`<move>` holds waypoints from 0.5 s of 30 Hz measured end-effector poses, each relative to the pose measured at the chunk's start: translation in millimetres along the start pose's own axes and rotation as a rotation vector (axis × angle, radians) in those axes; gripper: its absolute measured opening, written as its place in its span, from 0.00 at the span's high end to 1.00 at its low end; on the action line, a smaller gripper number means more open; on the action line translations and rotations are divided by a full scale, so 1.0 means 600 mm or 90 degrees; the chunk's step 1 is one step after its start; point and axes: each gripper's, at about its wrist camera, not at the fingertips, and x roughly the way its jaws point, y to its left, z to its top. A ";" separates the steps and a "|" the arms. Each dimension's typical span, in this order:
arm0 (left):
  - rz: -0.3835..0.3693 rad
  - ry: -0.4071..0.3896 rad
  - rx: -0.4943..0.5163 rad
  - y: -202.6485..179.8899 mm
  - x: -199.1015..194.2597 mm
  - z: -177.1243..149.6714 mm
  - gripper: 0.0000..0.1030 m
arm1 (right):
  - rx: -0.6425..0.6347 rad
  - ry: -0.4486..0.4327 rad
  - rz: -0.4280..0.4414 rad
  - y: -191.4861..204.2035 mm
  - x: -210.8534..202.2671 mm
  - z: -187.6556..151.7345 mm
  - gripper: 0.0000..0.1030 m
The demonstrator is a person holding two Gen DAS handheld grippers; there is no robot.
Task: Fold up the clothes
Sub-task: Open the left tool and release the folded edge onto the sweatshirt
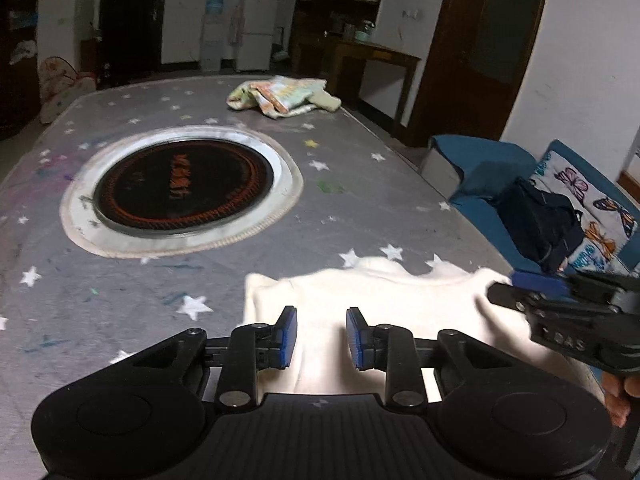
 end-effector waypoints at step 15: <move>-0.018 0.013 -0.009 0.023 0.012 -0.009 0.72 | -0.015 0.041 -0.011 0.000 0.045 0.001 0.76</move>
